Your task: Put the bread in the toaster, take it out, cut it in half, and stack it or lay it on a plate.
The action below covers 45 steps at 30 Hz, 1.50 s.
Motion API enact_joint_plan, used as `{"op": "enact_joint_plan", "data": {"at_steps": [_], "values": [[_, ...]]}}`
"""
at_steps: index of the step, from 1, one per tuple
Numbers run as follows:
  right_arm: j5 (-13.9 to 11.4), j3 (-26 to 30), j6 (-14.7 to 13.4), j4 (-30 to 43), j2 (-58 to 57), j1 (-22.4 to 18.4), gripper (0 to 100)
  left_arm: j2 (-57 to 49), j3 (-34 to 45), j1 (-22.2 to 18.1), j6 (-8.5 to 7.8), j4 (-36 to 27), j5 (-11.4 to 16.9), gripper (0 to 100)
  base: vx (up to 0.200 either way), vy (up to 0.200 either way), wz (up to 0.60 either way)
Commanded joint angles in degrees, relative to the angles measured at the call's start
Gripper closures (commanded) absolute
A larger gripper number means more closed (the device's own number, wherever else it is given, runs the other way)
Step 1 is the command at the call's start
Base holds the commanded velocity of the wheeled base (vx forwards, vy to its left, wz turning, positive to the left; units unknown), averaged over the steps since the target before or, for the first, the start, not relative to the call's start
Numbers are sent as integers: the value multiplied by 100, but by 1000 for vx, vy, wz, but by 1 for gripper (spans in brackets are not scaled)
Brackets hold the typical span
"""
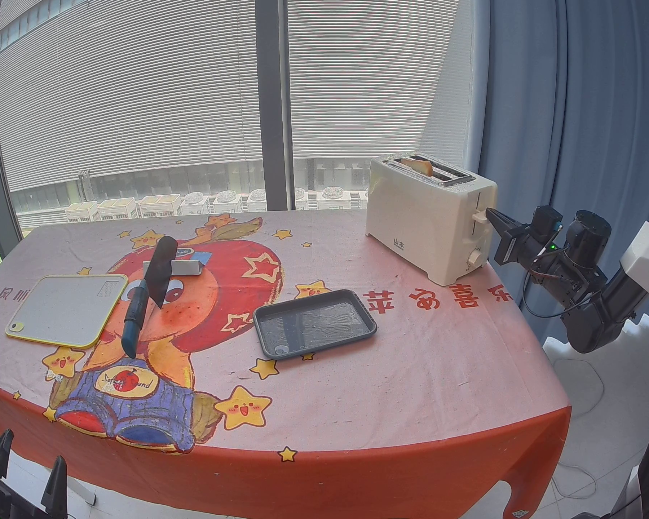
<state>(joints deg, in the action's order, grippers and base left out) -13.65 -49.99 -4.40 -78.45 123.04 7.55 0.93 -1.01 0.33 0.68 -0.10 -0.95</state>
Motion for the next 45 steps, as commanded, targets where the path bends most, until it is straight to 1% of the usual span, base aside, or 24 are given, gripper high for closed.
{"op": "enact_joint_plan", "data": {"at_steps": [1, 31, 36, 39, 45], "values": [[3, -2, 1, 14, 203, 1, 100, -66, 101, 2, 11, 1, -2, 0, 0, 0, 0], [3, 130, 36, 5, 335, 45, 100, -66, 101, 2, 11, 1, -2, 0, 0, 0, 0], [3, 139, 27, -39, 89, 80, 100, -66, 101, 2, 2, 1, -2, 0, 0, 0, 0], [-15, 227, 9, -22, -263, 98, 100, -66, 101, 2, 2, 1, -2, 0, 0, 0, 0], [3, 280, 9, -74, -316, 98, 100, -75, 101, 2, 2, 1, -2, 0, 0, 0, 0]]}}
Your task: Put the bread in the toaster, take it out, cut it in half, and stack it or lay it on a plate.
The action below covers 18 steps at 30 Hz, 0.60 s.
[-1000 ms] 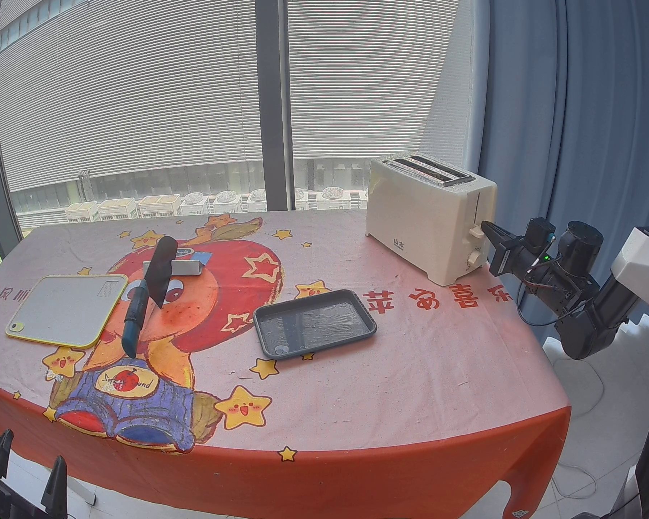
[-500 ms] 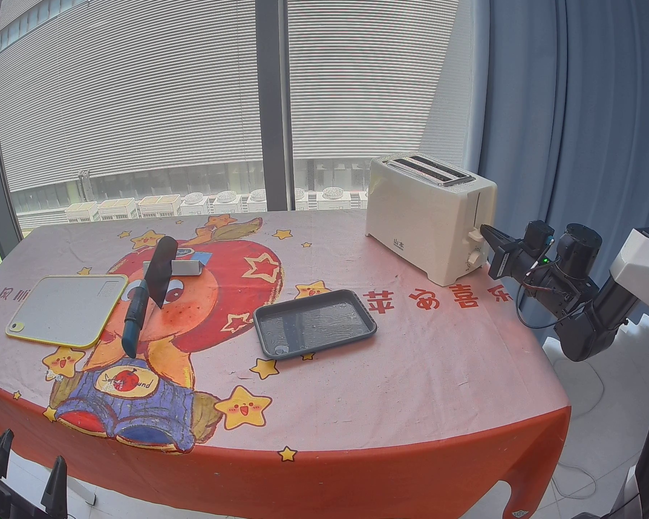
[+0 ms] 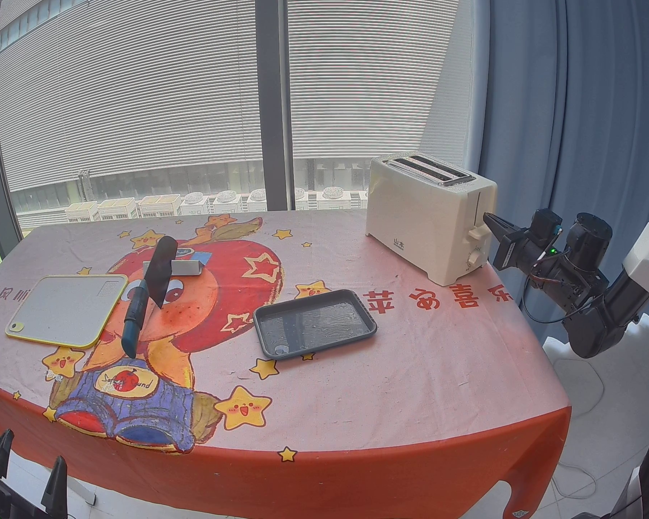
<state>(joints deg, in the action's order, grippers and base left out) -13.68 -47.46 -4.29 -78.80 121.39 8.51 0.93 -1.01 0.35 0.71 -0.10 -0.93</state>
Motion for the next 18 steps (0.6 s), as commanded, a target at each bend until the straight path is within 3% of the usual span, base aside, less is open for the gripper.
{"op": "enact_joint_plan", "data": {"at_steps": [1, 18], "values": [[5, 26, -2, -39, -160, 2, 100, -66, 101, 0, 0, 1, -4, 0, 0, 0, 0], [14, 299, 25, -74, -415, 177, 100, -75, 101, 0, 8, 1, -4, 0, 0, 0, 0]]}}
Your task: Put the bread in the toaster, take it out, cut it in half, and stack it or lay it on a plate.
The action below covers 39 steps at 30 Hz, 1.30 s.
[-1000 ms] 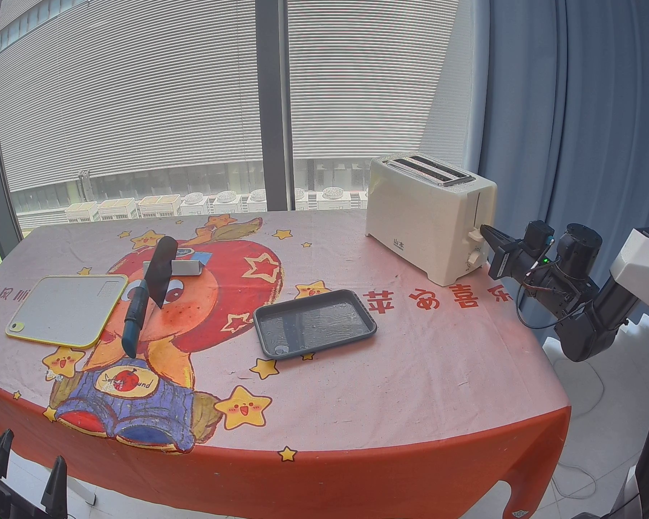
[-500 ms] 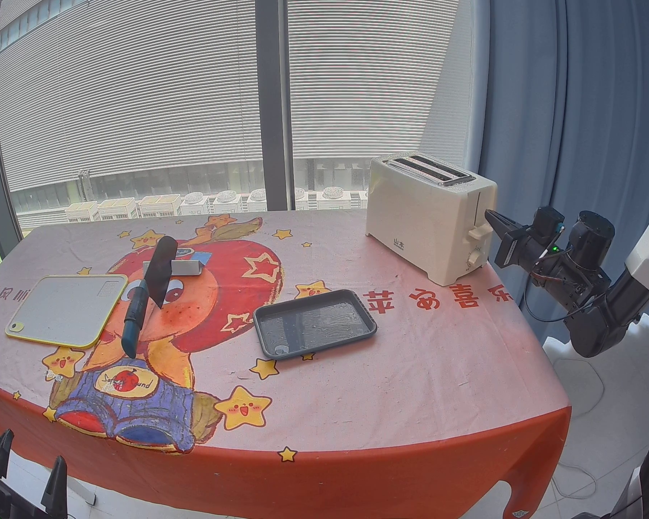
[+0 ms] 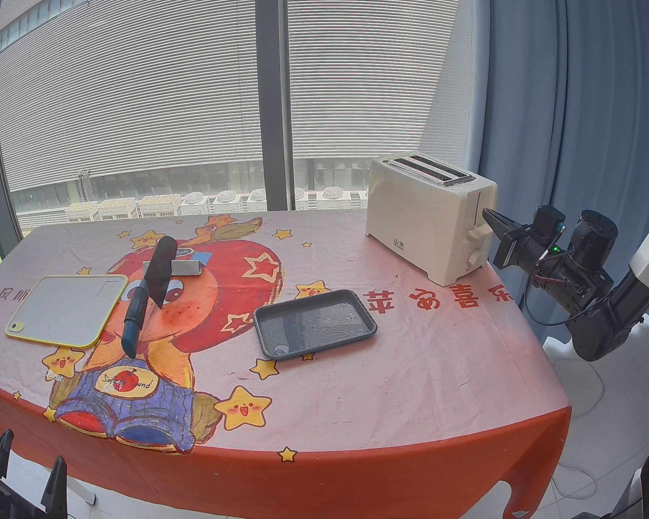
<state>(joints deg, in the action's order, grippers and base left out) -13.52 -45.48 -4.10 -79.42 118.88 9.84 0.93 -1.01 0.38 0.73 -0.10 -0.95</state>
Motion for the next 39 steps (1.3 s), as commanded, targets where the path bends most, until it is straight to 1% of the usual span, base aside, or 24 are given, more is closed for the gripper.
{"op": "enact_joint_plan", "data": {"at_steps": [1, 12, 19, 39], "values": [[-2, 127, 5, -12, -216, 62, 100, -66, 101, -3, -3, 1, -2, 0, 0, 0, 0], [-2, 215, 32, -21, -392, 71, 100, -66, 101, -3, 6, 1, -2, 0, 0, 0, 0], [-2, 321, 49, -21, -427, 168, 100, -75, 101, -3, 6, 1, -2, 0, 0, 0, 0], [7, 338, 67, -30, -436, 176, 100, -75, 101, -3, -3, 1, -2, 0, 0, 0, 0]]}}
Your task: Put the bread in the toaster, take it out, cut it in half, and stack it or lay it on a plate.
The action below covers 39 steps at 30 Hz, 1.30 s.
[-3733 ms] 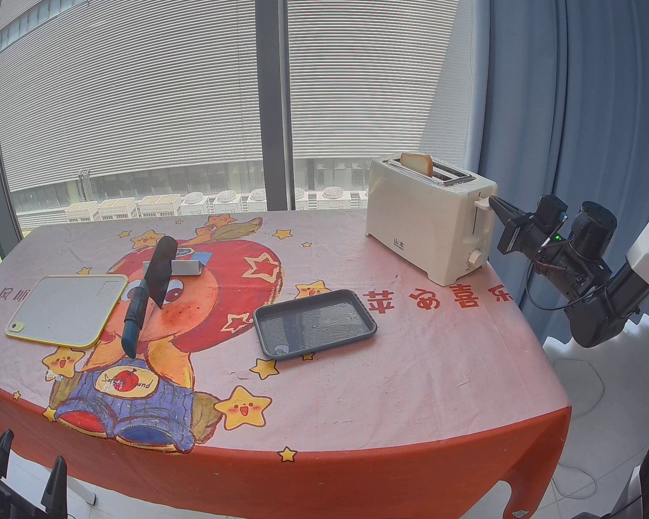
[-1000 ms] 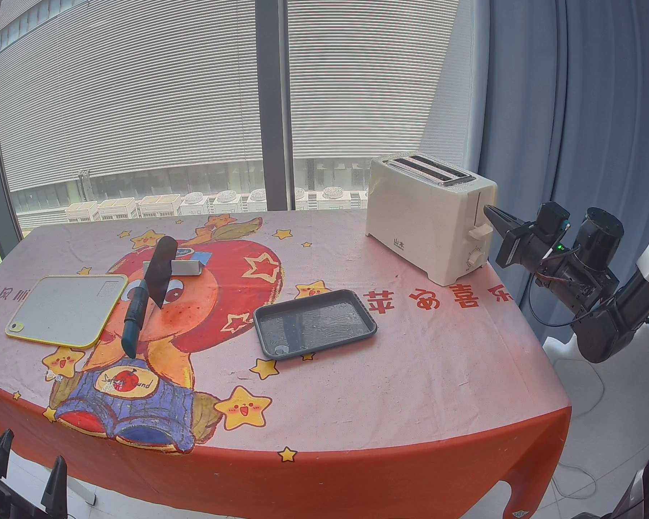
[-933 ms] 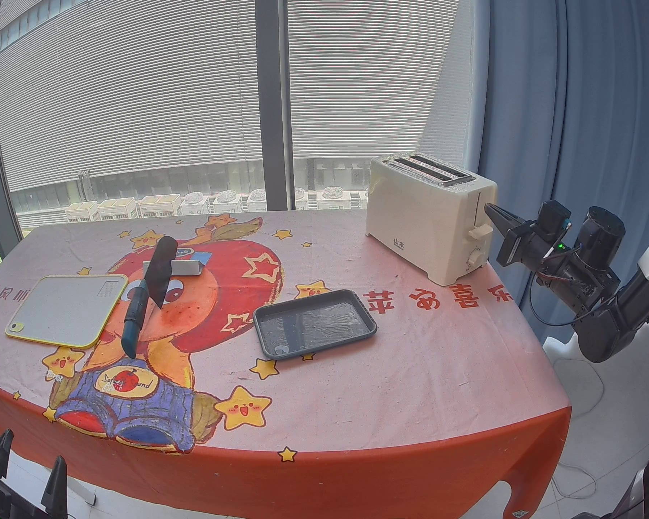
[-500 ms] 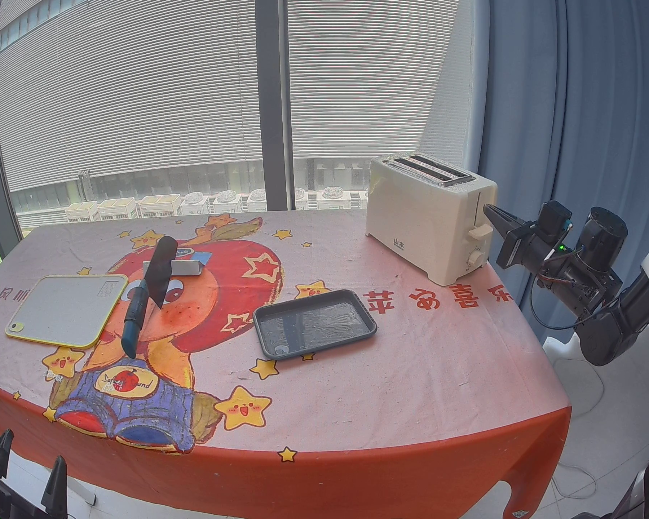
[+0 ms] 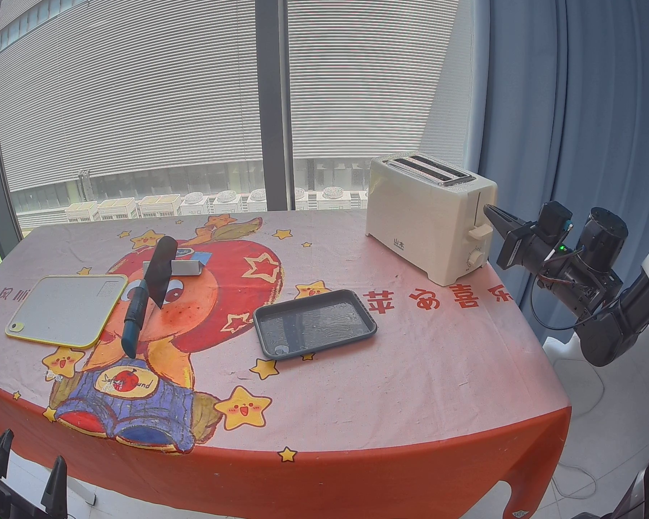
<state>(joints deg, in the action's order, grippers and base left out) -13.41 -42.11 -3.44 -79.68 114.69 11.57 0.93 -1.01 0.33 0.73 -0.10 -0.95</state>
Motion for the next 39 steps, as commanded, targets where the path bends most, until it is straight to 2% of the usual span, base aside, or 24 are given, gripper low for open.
{"op": "enact_joint_plan", "data": {"at_steps": [1, 39], "values": [[-13, 1, 1, -13, -17, -6, 100, -66, 101, 2, -3, 1, -2, 0, 0, 0, 0], [-4, 185, 10, -118, -17, -6, 100, -66, 101, 2, -3, 10, -2, 0, 0, 0, 0]]}}
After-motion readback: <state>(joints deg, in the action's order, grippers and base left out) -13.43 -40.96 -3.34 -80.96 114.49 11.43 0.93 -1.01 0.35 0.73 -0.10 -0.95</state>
